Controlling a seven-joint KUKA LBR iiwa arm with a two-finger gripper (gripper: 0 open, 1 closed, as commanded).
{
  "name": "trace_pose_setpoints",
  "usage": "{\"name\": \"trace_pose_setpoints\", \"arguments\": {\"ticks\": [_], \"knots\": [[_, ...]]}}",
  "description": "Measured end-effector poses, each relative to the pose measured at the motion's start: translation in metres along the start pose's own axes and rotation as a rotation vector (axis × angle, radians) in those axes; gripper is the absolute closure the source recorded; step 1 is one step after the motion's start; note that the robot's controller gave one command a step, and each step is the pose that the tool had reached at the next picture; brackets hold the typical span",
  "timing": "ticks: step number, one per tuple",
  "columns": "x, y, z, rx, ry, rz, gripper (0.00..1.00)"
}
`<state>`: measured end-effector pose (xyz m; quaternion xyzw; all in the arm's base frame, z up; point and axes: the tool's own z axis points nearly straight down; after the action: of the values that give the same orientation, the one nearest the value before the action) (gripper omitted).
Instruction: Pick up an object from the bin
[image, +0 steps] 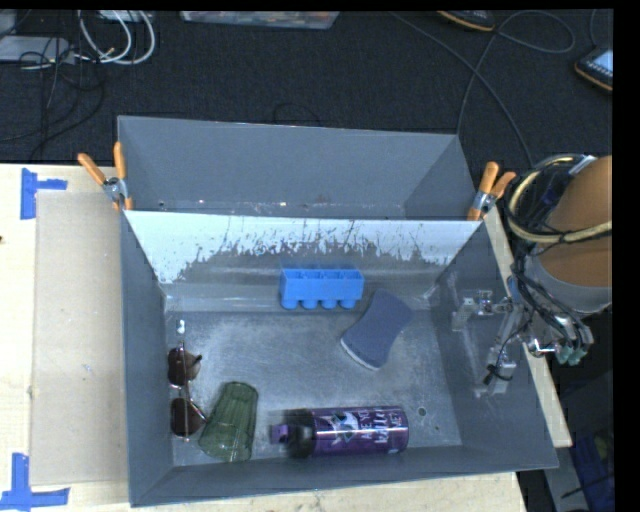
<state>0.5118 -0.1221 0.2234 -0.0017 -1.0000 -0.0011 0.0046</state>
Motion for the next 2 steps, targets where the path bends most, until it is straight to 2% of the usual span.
{"name": "trace_pose_setpoints", "arguments": {"ticks": [1, 2], "knots": [[-0.002, 0.001, -0.004, 0.002, -0.007, -0.005, 0.0], [0.003, 0.025, 0.052, 0.002, -0.008, -0.181, 0.0]]}}
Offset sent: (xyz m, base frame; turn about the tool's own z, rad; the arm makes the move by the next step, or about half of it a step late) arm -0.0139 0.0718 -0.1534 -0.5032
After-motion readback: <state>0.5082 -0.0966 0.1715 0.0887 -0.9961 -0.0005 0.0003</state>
